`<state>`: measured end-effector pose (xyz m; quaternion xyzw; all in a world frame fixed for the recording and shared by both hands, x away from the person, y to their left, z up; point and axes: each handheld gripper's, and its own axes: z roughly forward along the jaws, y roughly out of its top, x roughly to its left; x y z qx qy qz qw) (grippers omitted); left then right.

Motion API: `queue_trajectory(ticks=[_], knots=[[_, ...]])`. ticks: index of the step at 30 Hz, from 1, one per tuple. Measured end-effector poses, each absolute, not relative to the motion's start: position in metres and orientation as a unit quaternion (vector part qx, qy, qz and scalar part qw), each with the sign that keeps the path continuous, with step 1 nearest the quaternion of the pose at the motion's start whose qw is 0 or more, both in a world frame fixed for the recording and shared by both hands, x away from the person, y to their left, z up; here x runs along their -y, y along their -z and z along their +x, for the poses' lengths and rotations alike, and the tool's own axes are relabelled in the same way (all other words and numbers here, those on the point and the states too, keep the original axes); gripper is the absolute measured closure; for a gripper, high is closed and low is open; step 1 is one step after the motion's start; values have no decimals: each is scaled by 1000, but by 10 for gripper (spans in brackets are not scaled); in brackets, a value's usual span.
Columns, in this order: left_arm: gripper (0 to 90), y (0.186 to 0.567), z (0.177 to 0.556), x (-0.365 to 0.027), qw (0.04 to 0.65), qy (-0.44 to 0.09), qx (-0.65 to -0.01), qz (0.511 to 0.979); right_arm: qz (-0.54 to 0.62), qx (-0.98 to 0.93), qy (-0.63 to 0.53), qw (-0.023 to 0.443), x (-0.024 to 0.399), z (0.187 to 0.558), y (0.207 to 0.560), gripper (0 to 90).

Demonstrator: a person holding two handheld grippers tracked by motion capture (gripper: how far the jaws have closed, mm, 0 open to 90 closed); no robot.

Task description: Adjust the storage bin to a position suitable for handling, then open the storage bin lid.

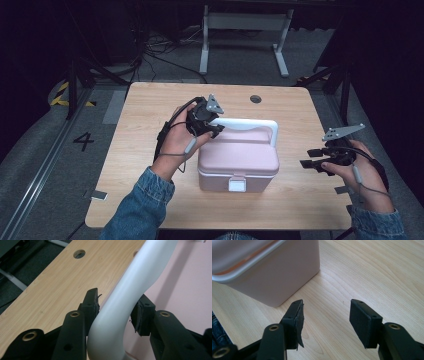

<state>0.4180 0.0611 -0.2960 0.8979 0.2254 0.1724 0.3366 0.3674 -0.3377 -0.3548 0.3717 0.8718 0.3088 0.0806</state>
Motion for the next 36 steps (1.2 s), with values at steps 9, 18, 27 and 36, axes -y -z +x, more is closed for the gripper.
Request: queue_trajectory(ticks=[9,18,27,36], knots=[[639,290,426,-67,357,-160,-241,888,351,-879,-314,72,333,366,353,523],[634,276,431,-65,356,-170,-253,884,335,-875,-342,76,326,363,343,605],[638,274,441,-65,355,-169,-268,880,309,-872,-372,74,319,361,337,720],[637,272,449,-65,360,-165,-277,875,294,-864,-402,76,313,356,331,844]])
